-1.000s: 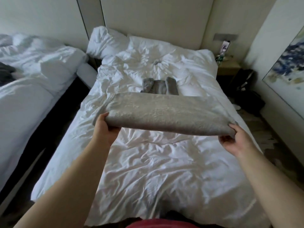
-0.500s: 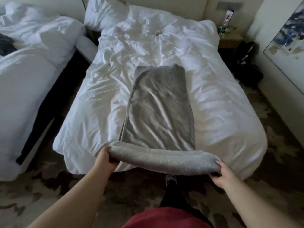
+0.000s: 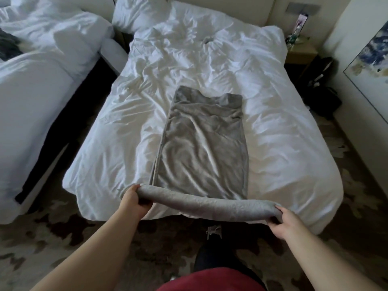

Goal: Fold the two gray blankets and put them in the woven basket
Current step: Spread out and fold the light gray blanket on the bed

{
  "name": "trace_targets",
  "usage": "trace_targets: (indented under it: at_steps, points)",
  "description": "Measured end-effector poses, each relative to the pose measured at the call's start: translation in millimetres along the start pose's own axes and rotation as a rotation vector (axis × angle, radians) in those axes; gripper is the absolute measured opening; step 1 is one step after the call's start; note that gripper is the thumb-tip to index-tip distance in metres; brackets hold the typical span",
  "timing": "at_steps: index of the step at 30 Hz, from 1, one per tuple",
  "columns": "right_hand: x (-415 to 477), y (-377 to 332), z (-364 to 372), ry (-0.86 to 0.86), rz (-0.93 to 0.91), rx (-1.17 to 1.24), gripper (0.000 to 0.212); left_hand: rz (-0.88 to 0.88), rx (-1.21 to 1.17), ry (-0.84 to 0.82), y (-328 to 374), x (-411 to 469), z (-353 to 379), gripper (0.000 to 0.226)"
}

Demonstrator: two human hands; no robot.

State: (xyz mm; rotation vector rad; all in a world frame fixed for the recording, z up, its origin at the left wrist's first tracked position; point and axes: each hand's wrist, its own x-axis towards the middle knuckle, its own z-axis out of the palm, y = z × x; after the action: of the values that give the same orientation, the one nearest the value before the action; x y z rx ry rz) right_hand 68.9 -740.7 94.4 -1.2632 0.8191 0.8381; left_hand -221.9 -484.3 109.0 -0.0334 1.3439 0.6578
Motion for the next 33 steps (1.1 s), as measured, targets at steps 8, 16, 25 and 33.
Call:
trace_targets:
  at_steps: [8,16,25,33]
  points:
    - [40,-71,110,-0.131,-0.098,0.122,0.023,0.146,0.003,-0.209,39,43,98,0.036]
    - [146,-22,124,0.111,0.227,-0.349,0.025,-0.023,0.44,0.288,-9,134,77,0.021]
    - [214,31,73,0.222,0.422,-0.088,0.062,-0.17,0.115,0.221,-47,192,68,0.032]
    - [155,18,86,-0.084,0.225,-0.01,0.04,-0.046,0.002,0.068,-32,140,67,0.041]
